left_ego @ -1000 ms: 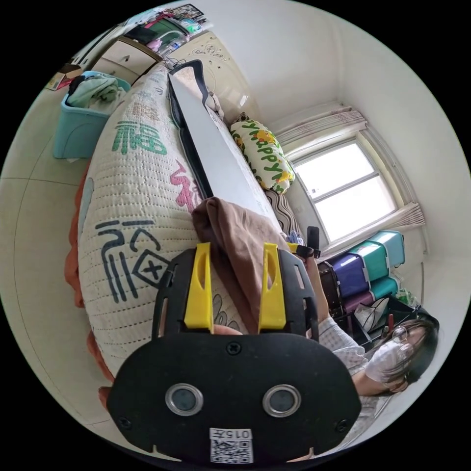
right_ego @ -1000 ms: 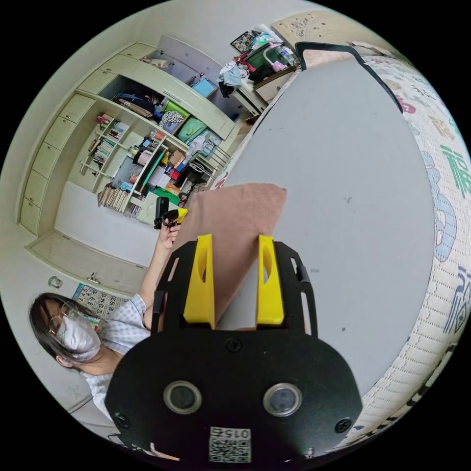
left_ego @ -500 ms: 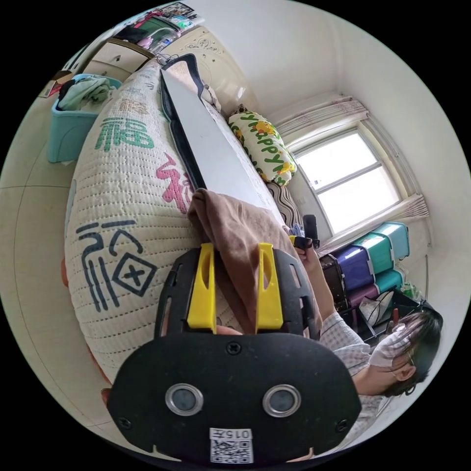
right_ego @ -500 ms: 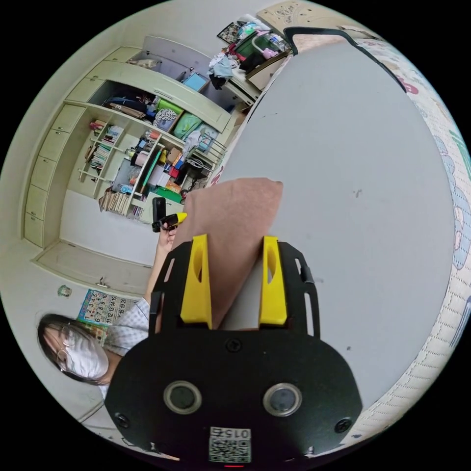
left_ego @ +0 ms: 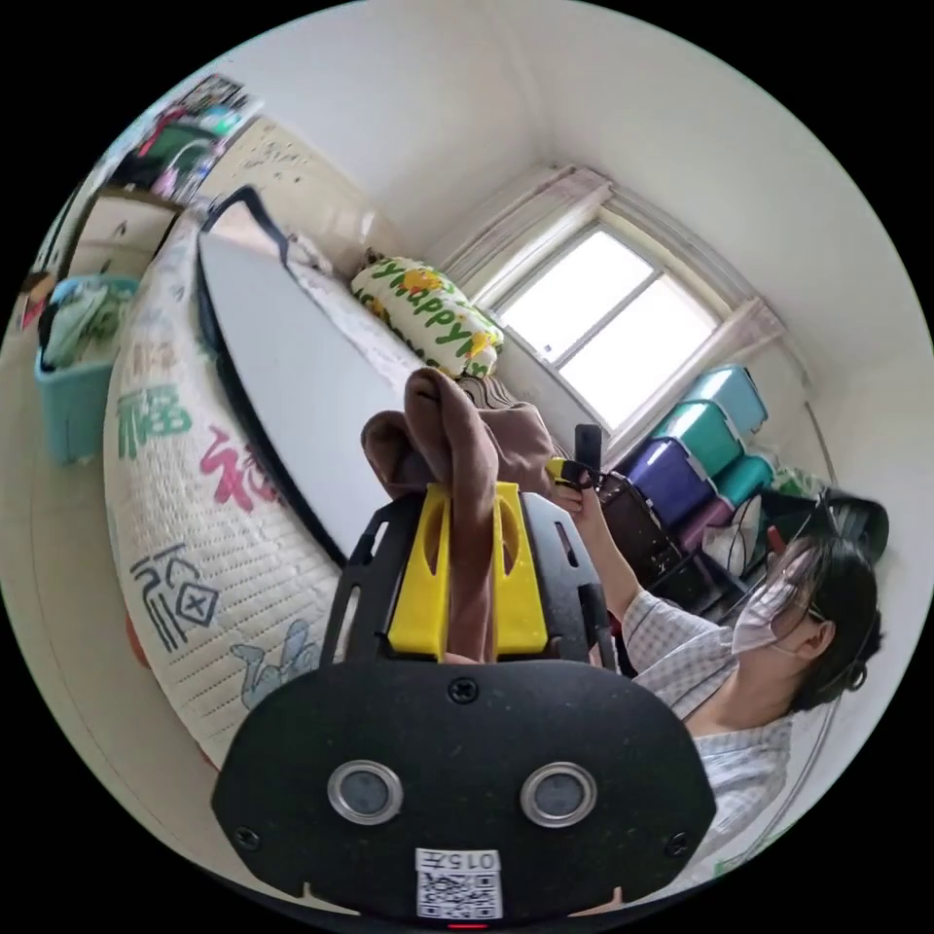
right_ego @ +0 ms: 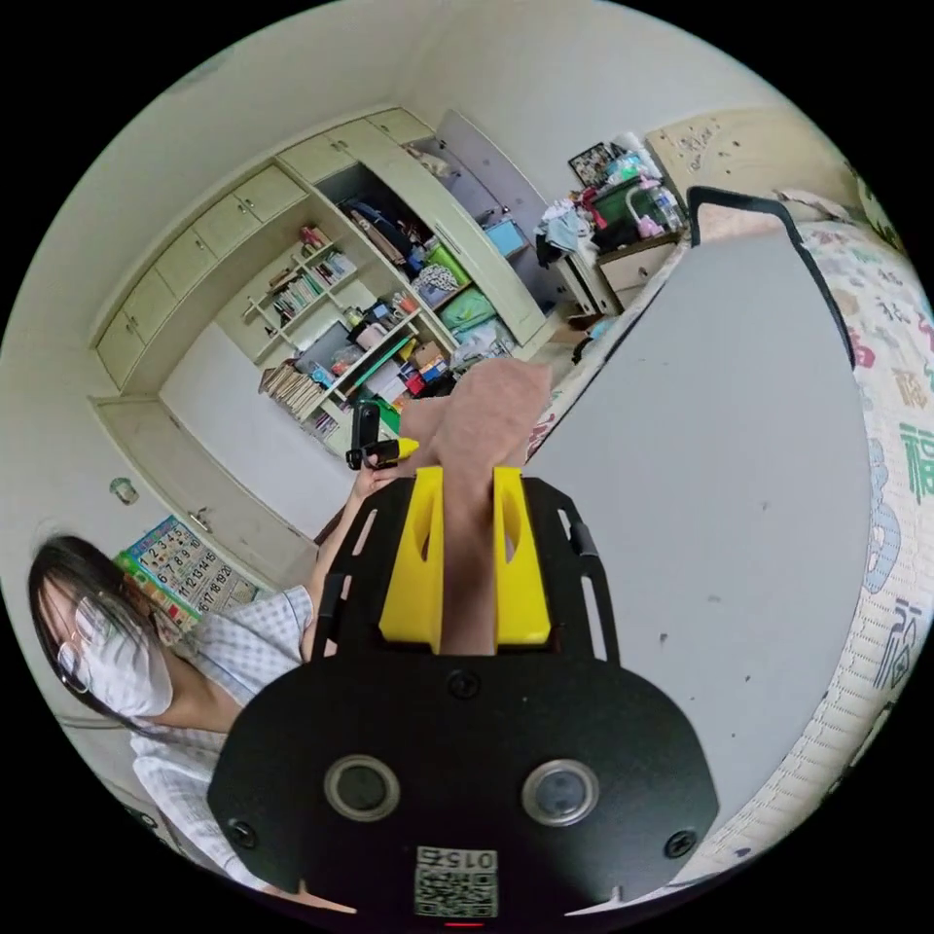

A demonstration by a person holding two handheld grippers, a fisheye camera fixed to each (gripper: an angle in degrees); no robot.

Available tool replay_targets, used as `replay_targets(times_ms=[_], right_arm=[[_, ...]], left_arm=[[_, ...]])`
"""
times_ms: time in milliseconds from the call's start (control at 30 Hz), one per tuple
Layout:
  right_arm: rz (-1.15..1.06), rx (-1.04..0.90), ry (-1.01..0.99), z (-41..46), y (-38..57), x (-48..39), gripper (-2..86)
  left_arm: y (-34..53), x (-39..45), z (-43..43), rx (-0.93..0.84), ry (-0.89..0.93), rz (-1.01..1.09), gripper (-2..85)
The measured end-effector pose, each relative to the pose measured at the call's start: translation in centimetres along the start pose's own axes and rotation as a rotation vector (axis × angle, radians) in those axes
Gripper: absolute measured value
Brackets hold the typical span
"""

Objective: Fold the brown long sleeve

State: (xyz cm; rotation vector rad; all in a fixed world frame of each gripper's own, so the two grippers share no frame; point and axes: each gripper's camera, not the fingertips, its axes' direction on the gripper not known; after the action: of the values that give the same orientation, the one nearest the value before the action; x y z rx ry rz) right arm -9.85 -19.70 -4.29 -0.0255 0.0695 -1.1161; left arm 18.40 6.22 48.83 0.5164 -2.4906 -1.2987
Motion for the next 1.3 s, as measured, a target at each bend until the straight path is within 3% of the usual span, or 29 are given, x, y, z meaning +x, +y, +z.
replay_targets(times_ms=[233,467,867,1300], right_arm=[[-0.258,0.227,0.030,-11.9,6.5,-15.8,7.9],[-0.381,0.395,0.243,-24.0,14.4,-28.4,7.8],[-0.327,0.561,0.457,-39.8,25.4,-40.3,7.7],[-0.291,0.620,0.487,-45.7,31.3,-42.1,7.6]], left_arm=[[-1.0,20.3,-3.1,0.102,0.006,0.388,6.2],[-0.5,33.3,1.3,0.158,0.025,0.524,6.2],[1.1,42.1,12.7,0.108,0.299,0.596,5.8],[1.6,44.3,20.5,0.020,0.317,0.620,5.9]])
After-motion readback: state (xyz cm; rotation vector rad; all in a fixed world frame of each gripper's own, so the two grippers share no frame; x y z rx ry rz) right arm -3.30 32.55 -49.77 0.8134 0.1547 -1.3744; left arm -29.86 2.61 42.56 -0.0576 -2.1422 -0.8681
